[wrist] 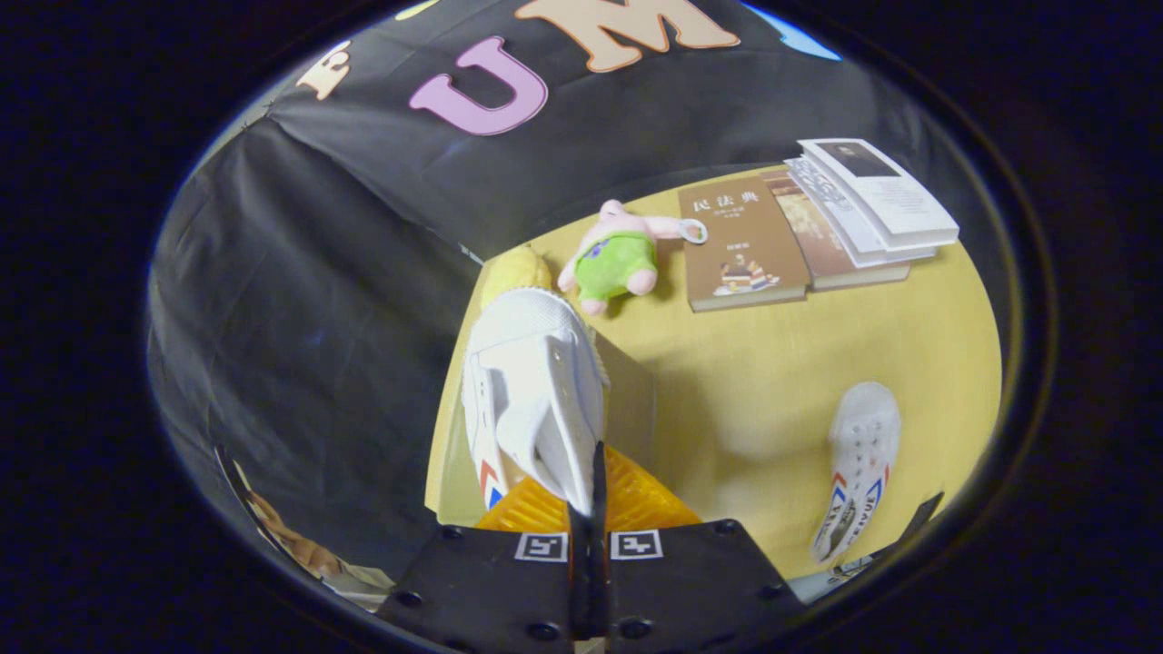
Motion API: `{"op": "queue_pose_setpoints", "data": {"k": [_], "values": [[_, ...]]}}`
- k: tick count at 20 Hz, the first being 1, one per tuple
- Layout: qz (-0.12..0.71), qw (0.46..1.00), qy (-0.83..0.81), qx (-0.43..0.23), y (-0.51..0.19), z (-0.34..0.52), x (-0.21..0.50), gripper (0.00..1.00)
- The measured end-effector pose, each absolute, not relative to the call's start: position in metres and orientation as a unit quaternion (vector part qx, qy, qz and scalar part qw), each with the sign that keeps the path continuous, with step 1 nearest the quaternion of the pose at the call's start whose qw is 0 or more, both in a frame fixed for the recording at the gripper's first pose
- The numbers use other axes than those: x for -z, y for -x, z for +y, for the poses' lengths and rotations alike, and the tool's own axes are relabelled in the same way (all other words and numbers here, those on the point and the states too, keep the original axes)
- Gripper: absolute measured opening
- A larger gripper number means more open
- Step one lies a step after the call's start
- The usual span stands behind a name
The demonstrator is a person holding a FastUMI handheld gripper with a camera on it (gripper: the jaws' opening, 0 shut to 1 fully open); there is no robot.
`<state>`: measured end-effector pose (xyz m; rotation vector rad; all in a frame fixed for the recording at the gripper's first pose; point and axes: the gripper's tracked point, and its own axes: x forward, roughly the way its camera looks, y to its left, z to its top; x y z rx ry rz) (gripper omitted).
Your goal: Open the storage box then place both shoes into the box .Put the left shoe in first, then the right shoe, with the right side of both shoes facing outward in a uniform manner.
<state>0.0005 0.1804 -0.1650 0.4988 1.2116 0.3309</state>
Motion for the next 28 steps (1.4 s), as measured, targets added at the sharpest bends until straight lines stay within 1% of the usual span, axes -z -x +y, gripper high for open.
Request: {"op": "queue_pose_setpoints", "data": {"k": [7, 10, 16, 18, 22, 28], "values": [[0.558, 0.783, -0.218, -0.167, -0.009, 0.256, 0.179, 0.03], [0.561, 0.79, -0.193, -0.155, -0.009, 0.275, 0.201, 0.04], [0.584, 0.785, -0.164, -0.129, 0.004, 0.312, 0.247, 0.03], [0.591, 0.784, -0.156, -0.107, 0.004, 0.316, 0.264, 0.04], [0.594, 0.784, -0.165, -0.065, 0.0, 0.316, 0.275, 0.04], [0.599, 0.784, -0.151, -0.069, 0.012, 0.325, 0.274, 0.04]]}}
